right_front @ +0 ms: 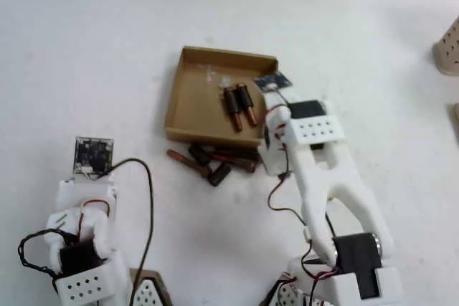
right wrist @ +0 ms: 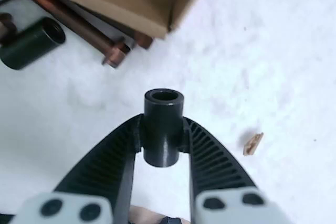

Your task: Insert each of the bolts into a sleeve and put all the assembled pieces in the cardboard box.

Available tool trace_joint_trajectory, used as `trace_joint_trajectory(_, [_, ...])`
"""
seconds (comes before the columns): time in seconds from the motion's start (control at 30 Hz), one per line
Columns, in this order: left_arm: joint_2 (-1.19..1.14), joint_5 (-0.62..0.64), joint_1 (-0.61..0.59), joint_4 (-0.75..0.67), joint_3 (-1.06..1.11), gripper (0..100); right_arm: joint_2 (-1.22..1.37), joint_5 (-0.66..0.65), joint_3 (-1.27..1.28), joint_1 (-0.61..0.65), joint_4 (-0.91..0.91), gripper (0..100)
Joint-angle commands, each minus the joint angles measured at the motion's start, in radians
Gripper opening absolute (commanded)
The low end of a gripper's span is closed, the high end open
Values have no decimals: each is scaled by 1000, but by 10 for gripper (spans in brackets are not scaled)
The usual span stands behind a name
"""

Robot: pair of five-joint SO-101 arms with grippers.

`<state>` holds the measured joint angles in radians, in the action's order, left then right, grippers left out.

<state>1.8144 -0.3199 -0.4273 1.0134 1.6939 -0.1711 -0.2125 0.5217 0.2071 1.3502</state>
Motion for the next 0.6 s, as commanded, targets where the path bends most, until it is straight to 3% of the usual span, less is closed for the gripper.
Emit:
trace_joint_trajectory(0.0, [12, -81, 38, 3, -14, 23, -107, -103, 64, -94, 2, 17])
trace_joint_trajectory(0.4, [1, -66, 87, 20, -55, 24, -433, -143, 420, -329, -197, 17])
trace_joint_trajectory(0.57, [-157, -49, 97, 14, -144, 23, -460, -143, 439, -386, -199, 17])
